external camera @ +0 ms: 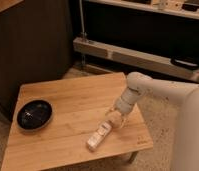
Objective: Place the bottle in the ceramic bowl
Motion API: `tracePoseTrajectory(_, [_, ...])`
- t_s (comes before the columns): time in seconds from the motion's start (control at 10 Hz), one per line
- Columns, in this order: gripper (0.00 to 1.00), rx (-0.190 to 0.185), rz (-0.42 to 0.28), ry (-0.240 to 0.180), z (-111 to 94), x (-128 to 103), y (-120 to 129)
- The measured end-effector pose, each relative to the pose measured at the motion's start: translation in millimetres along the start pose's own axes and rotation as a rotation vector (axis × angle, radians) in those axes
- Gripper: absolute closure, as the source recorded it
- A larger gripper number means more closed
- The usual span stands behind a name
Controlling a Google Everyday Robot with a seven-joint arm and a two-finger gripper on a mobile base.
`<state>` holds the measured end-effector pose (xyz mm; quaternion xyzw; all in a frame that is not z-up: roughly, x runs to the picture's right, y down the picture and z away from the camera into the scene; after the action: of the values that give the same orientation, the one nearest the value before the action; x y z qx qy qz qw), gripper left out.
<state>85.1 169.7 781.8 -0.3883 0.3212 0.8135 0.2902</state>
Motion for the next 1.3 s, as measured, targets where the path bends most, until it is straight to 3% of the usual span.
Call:
tracePoseTrajectory(0.6, [0.35, 0.036, -0.045, 0.053, 13, 16, 23])
tracePoseTrajectory(0.9, [0.35, 0.071, -0.074, 0.092, 36, 20, 42])
tracePoseTrajectory(1.3, [0.35, 0.135, -0.08, 0.131, 57, 25, 39])
